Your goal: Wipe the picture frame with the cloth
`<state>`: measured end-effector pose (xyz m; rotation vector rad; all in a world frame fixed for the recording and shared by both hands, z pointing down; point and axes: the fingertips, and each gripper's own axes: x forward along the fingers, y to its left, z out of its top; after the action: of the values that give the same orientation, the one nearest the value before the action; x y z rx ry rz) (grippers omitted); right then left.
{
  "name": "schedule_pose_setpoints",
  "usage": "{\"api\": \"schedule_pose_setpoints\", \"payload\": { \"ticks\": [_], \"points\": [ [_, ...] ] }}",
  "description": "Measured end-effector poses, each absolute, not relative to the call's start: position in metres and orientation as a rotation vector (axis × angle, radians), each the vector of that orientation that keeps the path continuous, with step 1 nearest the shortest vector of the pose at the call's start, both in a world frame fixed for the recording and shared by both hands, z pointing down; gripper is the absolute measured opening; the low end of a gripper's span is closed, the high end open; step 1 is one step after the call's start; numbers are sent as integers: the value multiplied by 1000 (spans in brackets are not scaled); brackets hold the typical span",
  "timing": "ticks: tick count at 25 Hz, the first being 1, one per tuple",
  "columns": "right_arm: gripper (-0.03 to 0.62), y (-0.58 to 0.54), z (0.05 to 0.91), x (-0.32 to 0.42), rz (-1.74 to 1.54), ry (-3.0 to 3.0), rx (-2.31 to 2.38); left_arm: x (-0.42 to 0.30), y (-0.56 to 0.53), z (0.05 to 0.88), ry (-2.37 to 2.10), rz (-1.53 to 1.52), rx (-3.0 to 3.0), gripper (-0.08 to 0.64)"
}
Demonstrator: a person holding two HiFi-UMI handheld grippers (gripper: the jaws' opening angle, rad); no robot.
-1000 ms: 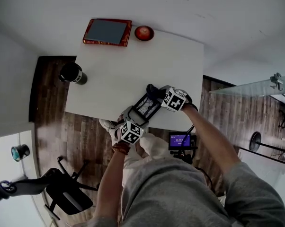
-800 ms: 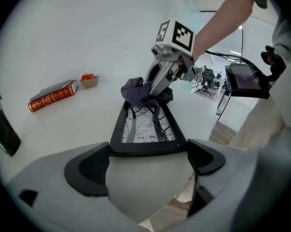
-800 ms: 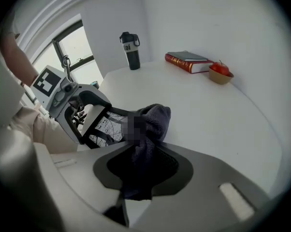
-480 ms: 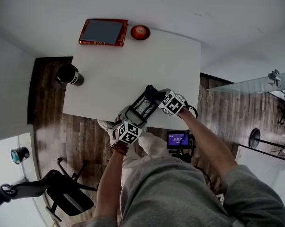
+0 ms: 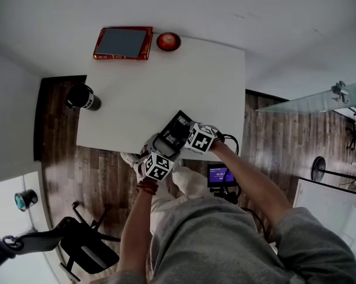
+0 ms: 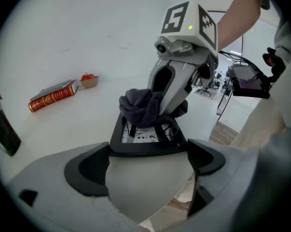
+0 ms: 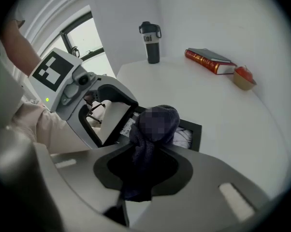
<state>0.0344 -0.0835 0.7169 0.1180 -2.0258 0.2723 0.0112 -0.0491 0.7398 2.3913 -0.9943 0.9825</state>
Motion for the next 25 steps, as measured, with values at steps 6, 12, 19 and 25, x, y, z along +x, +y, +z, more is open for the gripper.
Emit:
{"api": "schedule_pose_setpoints", "payload": {
  "ticks": [6,12,19,25],
  "points": [
    [87,-49,719,8,267,-2025,-2,12,-51,740,-997,984,2393,509],
    [94,-61,690,13,450,-2189,58,11,-41,739,-961,994,2374,512],
    [98,-101,572,45,549,-2614,267,22,-37,672,-979,832,2497,505],
    [100,-124,454,87,608,-2928,573,29,-60,563,-1181,609,2571,449]
  ]
}}
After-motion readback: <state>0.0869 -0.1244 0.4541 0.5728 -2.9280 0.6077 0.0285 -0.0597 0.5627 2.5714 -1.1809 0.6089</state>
